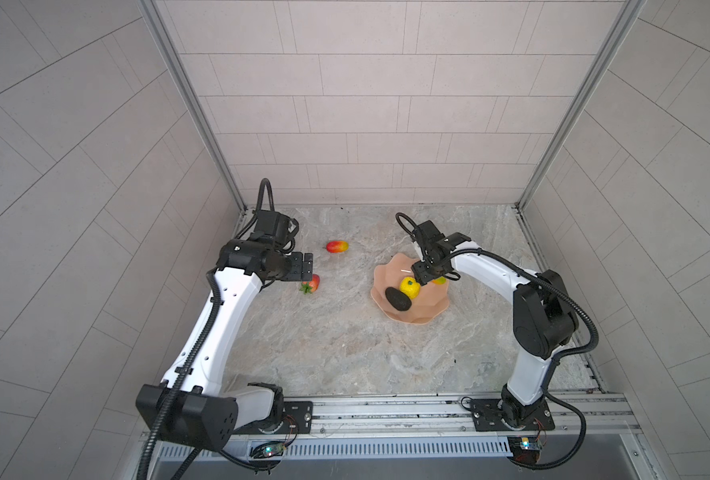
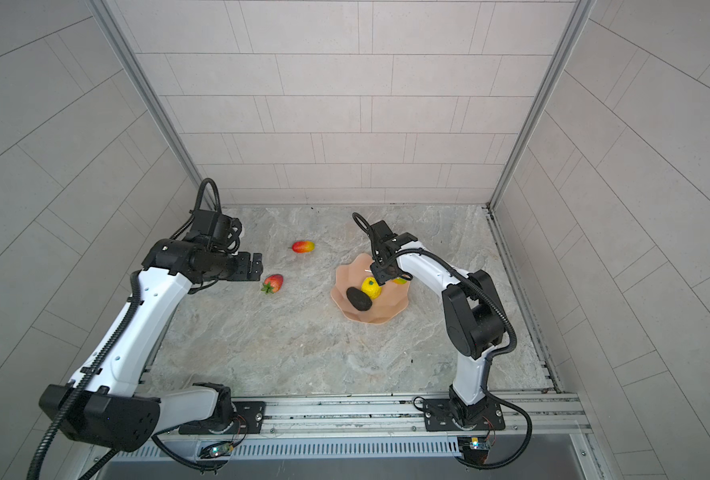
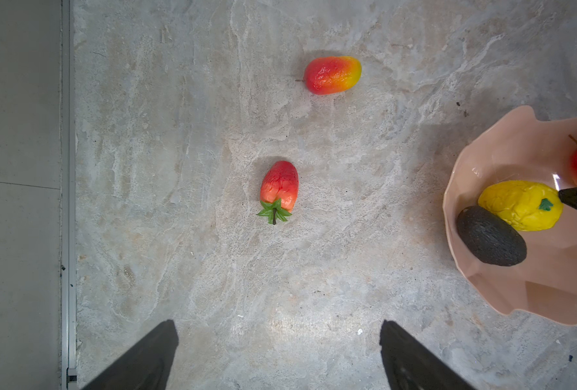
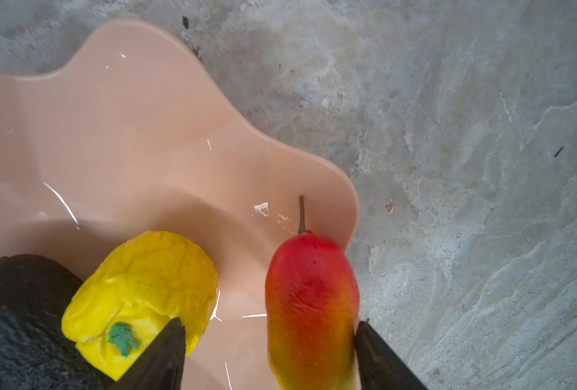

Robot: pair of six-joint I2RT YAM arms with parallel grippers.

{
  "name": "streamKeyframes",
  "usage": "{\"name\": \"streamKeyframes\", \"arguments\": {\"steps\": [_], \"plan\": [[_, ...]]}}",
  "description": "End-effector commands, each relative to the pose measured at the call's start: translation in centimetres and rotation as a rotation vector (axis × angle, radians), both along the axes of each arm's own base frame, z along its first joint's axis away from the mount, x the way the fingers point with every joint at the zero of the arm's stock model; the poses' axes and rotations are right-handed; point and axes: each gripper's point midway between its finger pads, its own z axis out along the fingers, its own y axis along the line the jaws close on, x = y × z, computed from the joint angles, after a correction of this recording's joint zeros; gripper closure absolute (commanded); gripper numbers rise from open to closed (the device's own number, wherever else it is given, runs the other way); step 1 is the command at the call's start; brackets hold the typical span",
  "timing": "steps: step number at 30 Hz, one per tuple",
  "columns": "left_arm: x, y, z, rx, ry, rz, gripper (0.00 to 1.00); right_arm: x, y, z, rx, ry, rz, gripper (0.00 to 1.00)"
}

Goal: Place and organize the fake fruits in the fruit bowl
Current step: 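Carry the mango into the bowl beside the lemon and release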

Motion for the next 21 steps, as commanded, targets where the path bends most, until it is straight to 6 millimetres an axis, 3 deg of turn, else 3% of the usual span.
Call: {"name": "streamKeyframes", "arguments": {"steps": [1,21], "plan": [[-0.7,-0.1,0.1,-0.004,0.002,-0.003,0.00,-0.7,0.7,0.5,0.021,0.018,0.024,0.34],[-0.7,-0.3,-0.2,-0.009,0.006,-0.009,0.00,-1.0,1.7,1.5,0.061,0.018,0.051,0.37]]}}
